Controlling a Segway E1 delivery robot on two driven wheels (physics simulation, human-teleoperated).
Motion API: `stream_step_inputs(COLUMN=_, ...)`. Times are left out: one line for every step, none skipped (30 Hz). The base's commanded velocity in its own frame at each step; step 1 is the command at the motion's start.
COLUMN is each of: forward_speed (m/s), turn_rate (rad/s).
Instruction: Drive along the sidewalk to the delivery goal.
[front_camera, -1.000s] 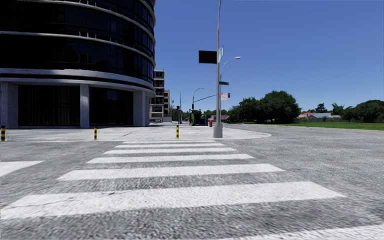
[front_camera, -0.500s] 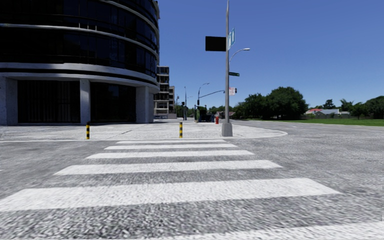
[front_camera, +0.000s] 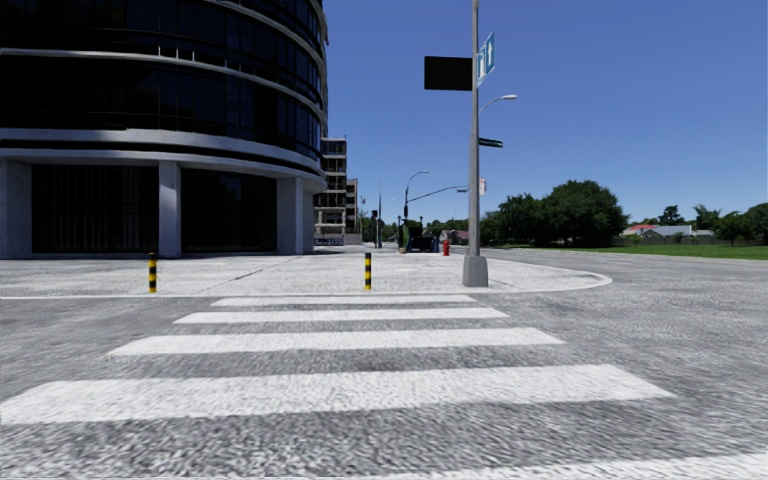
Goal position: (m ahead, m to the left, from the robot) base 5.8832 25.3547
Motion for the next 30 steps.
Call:
stream_step_inputs(forward_speed=2.0, turn_rate=0.23)
stream_step_inputs(forward_speed=2.0, turn_rate=0.38)
stream_step_inputs(forward_speed=2.0, turn_rate=0.62)
stream_step_inputs(forward_speed=2.0, turn_rate=0.76)
stream_step_inputs(forward_speed=2.0, turn_rate=0.76)
stream_step_inputs(forward_speed=2.0, turn_rate=0.82)
stream_step_inputs(forward_speed=2.0, turn_rate=0.83)
stream_step_inputs(forward_speed=2.0, turn_rate=0.83)
stream_step_inputs(forward_speed=2.0, turn_rate=0.83)
stream_step_inputs(forward_speed=2.0, turn_rate=0.74)
stream_step_inputs(forward_speed=2.0, turn_rate=0.74)
stream_step_inputs(forward_speed=2.0, turn_rate=0.57)
stream_step_inputs(forward_speed=2.0, turn_rate=0.52)
stream_step_inputs(forward_speed=2.0, turn_rate=0.5)
stream_step_inputs(forward_speed=2.0, turn_rate=0.29)
stream_step_inputs(forward_speed=2.0, turn_rate=0.11)
stream_step_inputs(forward_speed=2.0, turn_rate=0.05)
stream_step_inputs(forward_speed=2.0, turn_rate=0.05)
stream_step_inputs(forward_speed=2.0, turn_rate=0.04)
stream_step_inputs(forward_speed=2.0, turn_rate=0.04)
stream_step_inputs(forward_speed=2.0, turn_rate=0.04)
stream_step_inputs(forward_speed=2.0, turn_rate=0.02)
stream_step_inputs(forward_speed=2.0, turn_rate=0.02)
stream_step_inputs(forward_speed=2.0, turn_rate=0.02)
stream_step_inputs(forward_speed=2.0, turn_rate=0.01)
stream_step_inputs(forward_speed=2.0, turn_rate=0.0)
stream_step_inputs(forward_speed=2.0, turn_rate=0.0)
stream_step_inputs(forward_speed=2.0, turn_rate=0.0)
stream_step_inputs(forward_speed=2.0, turn_rate=0.0)
stream_step_inputs(forward_speed=2.0, turn_rate=0.0)
